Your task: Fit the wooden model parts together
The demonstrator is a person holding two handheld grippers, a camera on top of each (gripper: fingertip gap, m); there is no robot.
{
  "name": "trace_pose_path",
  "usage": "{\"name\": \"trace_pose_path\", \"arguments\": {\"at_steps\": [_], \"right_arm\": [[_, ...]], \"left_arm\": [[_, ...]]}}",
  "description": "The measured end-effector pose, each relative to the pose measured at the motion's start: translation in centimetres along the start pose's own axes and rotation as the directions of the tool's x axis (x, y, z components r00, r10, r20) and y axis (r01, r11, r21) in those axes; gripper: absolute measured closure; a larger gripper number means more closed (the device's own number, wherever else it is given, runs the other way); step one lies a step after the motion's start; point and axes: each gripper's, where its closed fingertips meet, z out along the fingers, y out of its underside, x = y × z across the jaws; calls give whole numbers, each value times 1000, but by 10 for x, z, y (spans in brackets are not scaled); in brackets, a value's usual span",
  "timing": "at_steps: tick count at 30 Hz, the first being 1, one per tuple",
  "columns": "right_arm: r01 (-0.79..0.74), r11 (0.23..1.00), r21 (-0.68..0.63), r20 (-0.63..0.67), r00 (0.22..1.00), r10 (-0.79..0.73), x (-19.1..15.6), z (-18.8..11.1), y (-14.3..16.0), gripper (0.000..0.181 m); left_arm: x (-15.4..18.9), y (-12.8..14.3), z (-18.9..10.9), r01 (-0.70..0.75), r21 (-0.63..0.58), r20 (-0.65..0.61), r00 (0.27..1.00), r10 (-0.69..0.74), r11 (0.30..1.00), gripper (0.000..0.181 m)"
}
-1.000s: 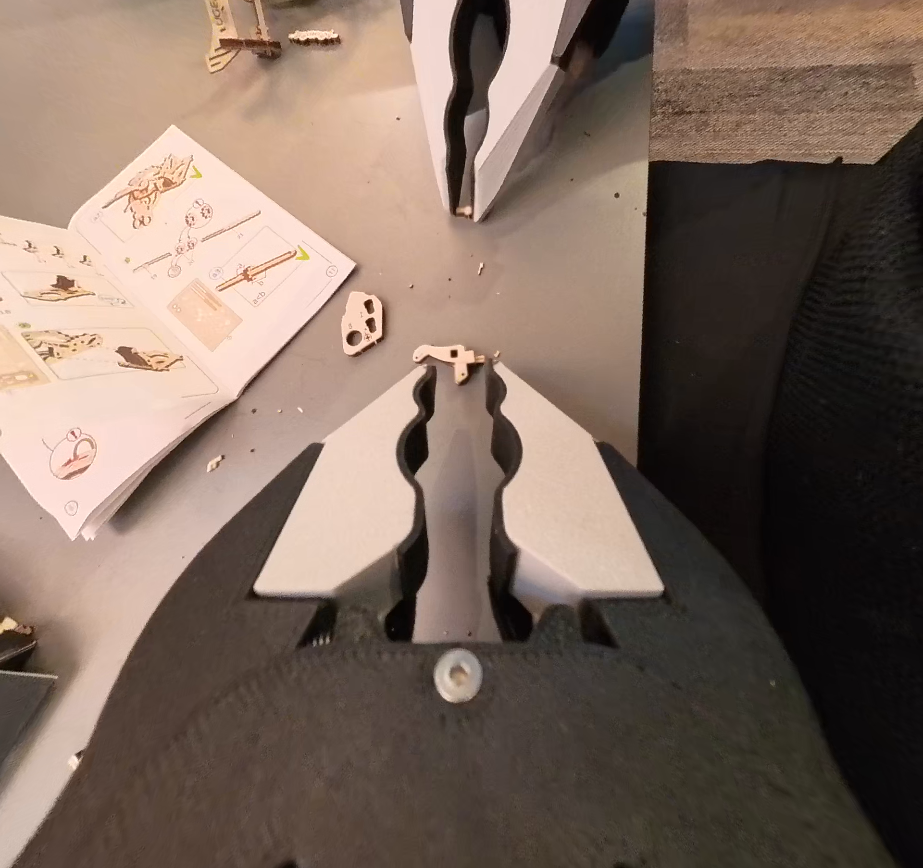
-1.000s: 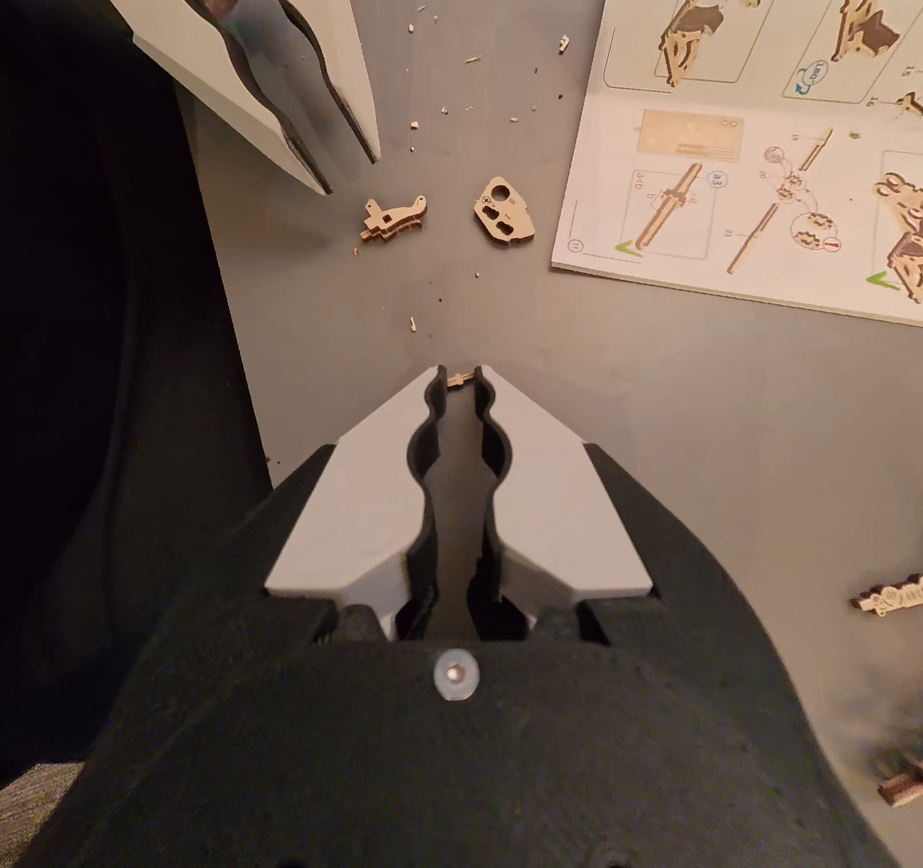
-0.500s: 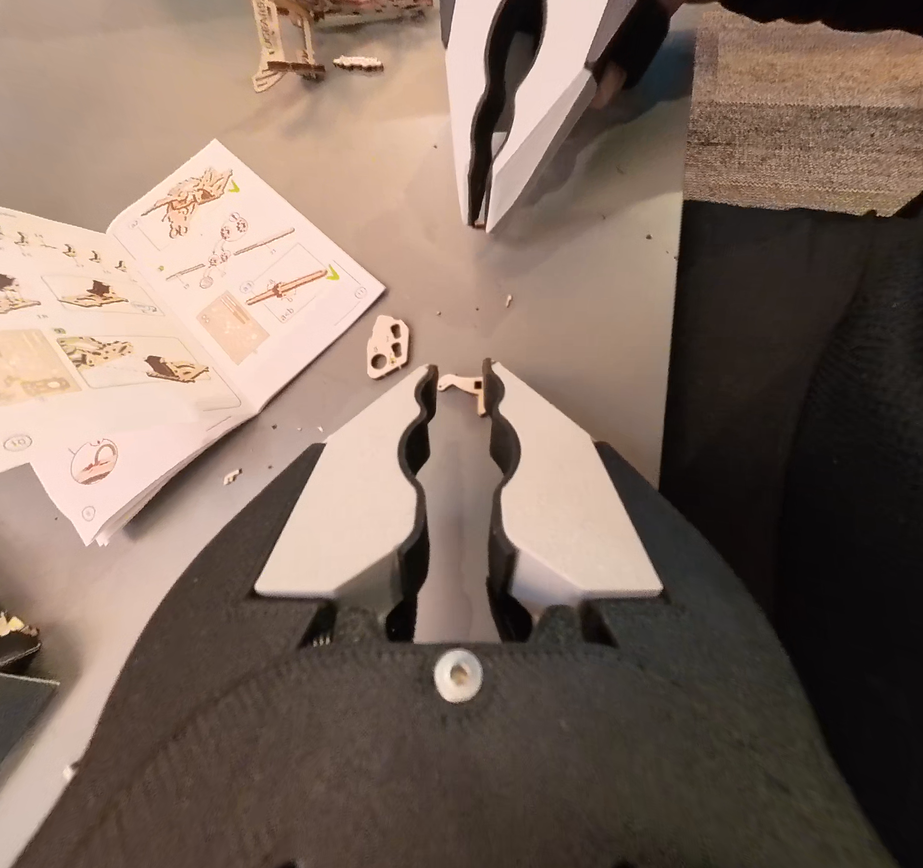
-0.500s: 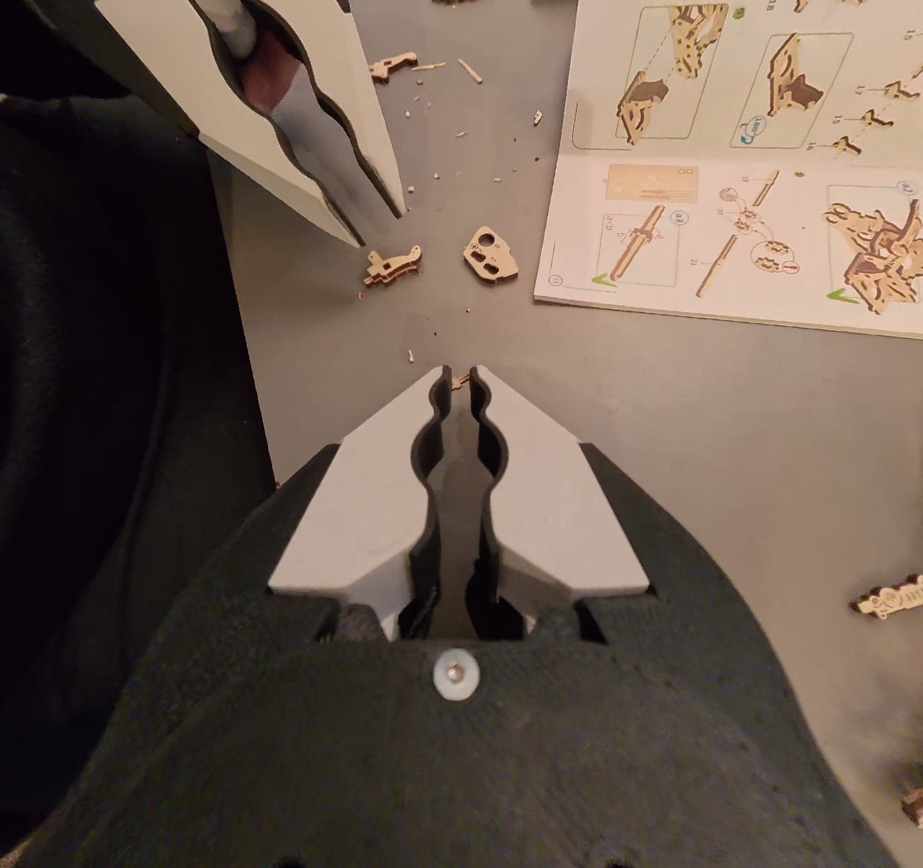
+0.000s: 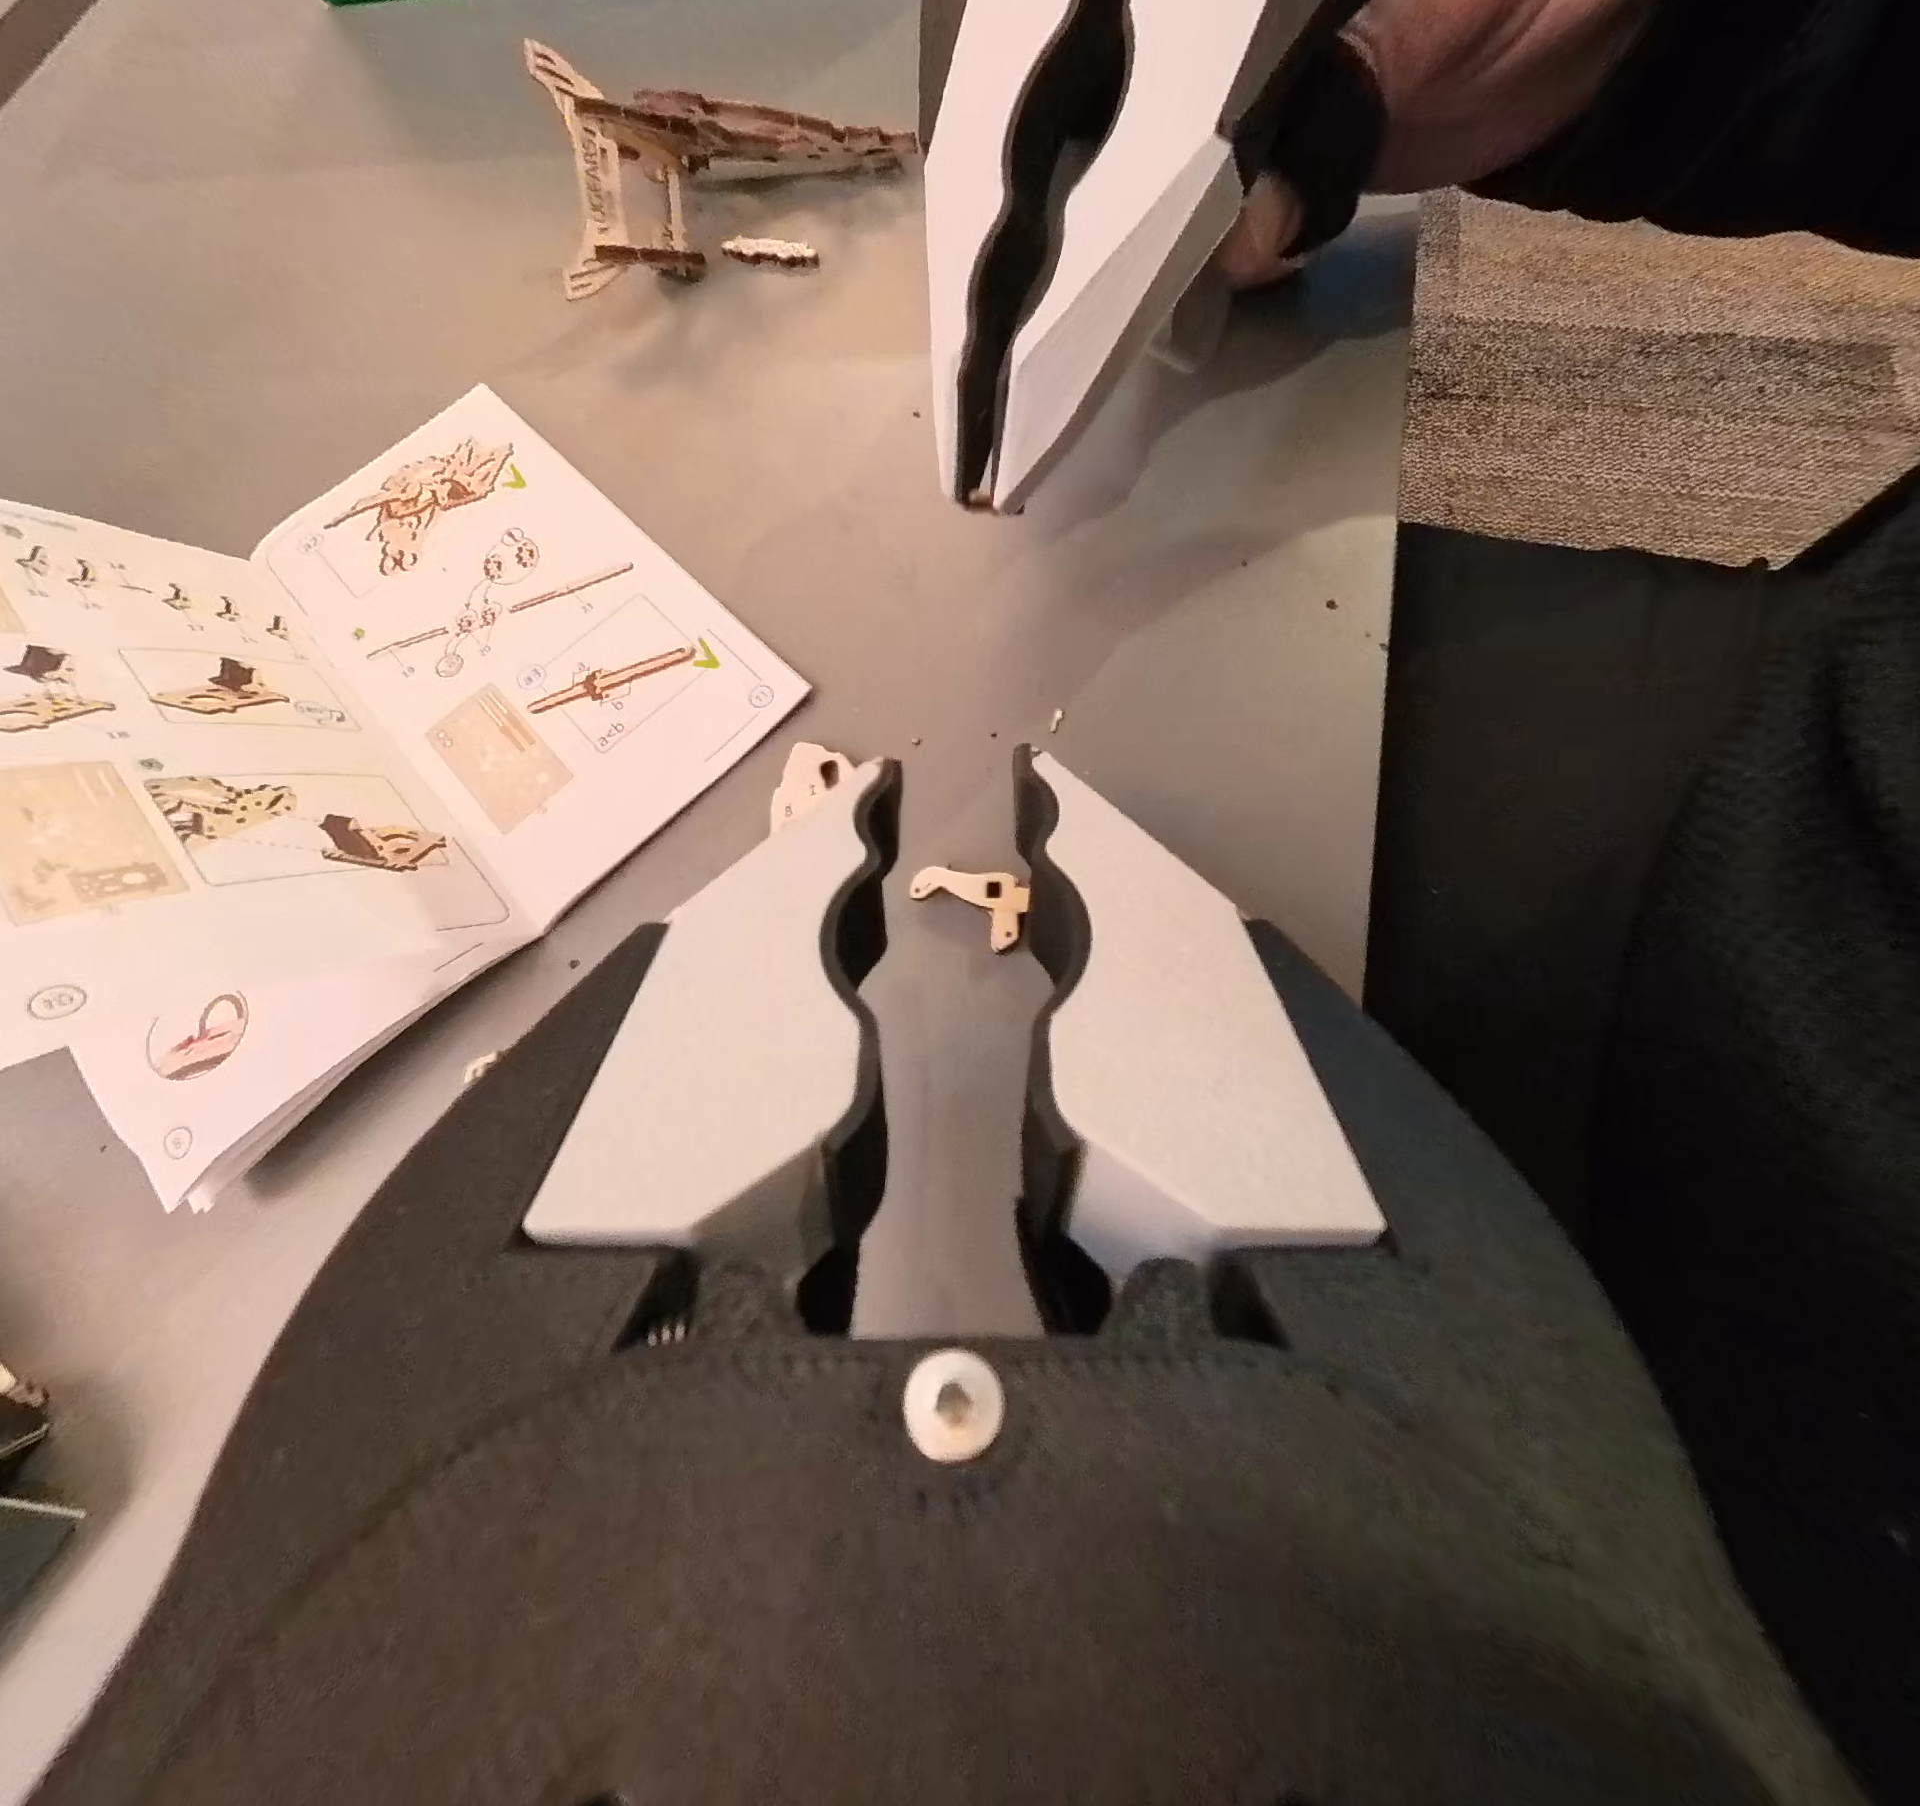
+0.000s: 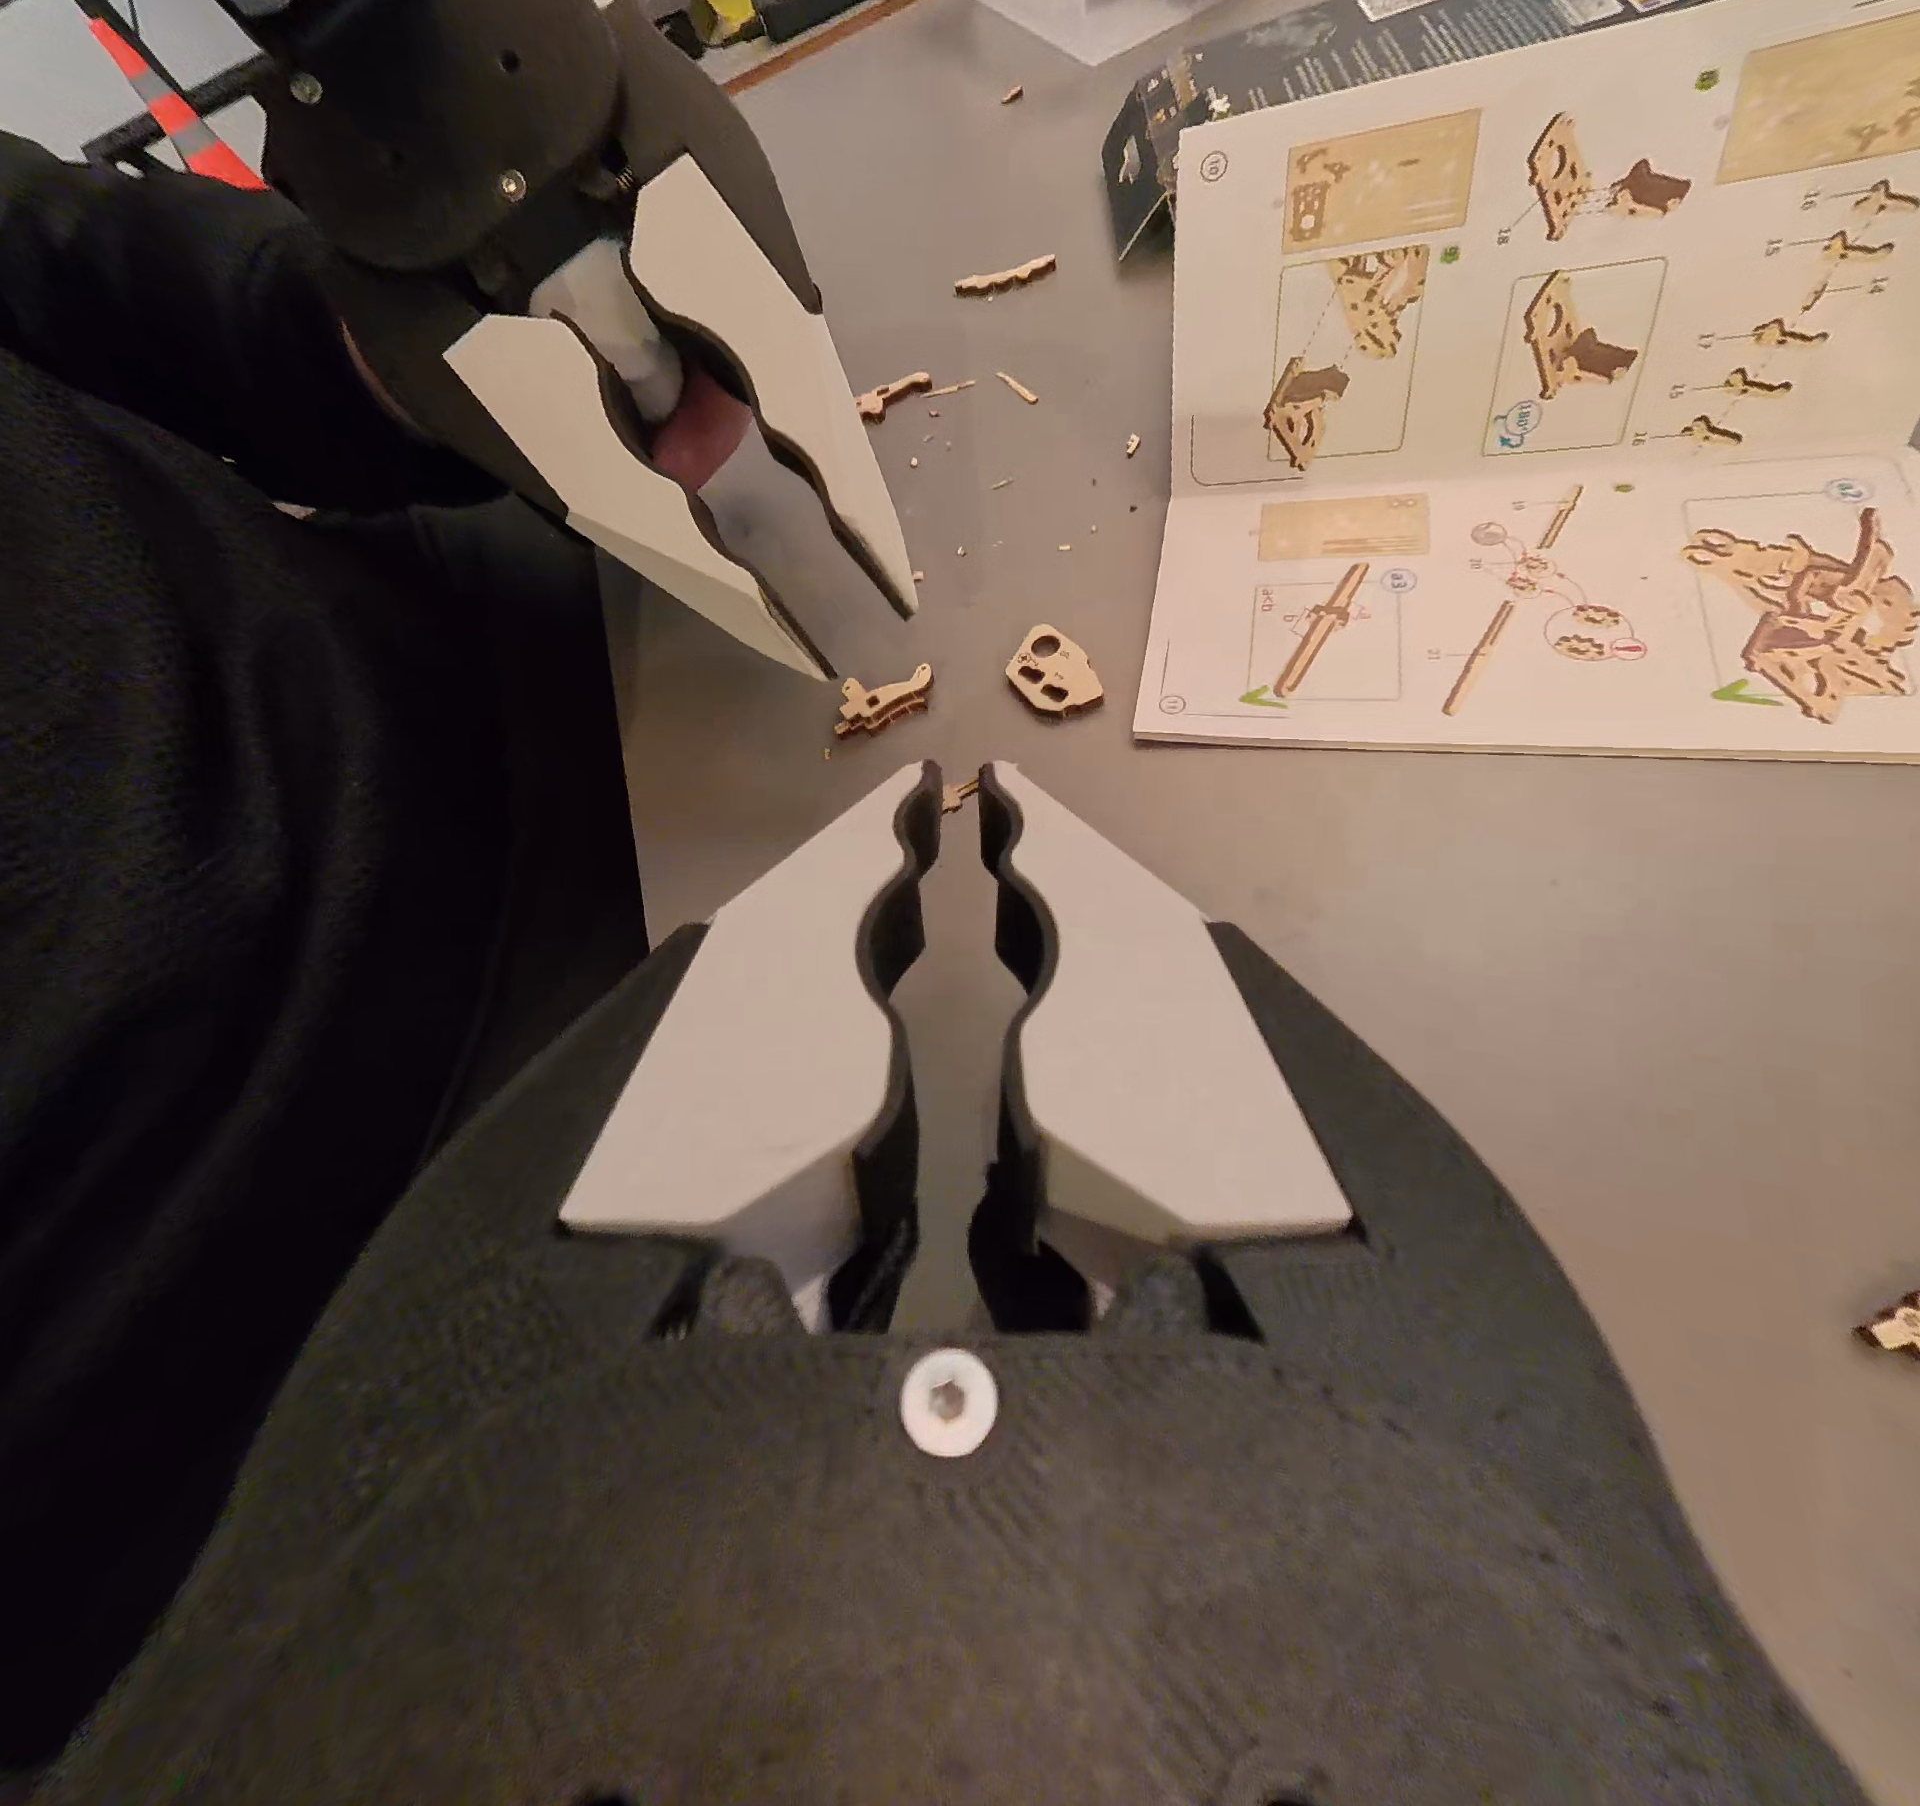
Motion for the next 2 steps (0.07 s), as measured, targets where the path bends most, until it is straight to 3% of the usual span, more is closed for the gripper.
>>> {"name": "trace_pose_path", "arguments": {"at_steps": [2], "right_arm": [[-10, 1000, 14, 5, 1000, 10, 0, -1, -2, 177]], "left_arm": [[0, -1, 0, 9, 0, -8, 1000, -9, 1000, 158]]}}
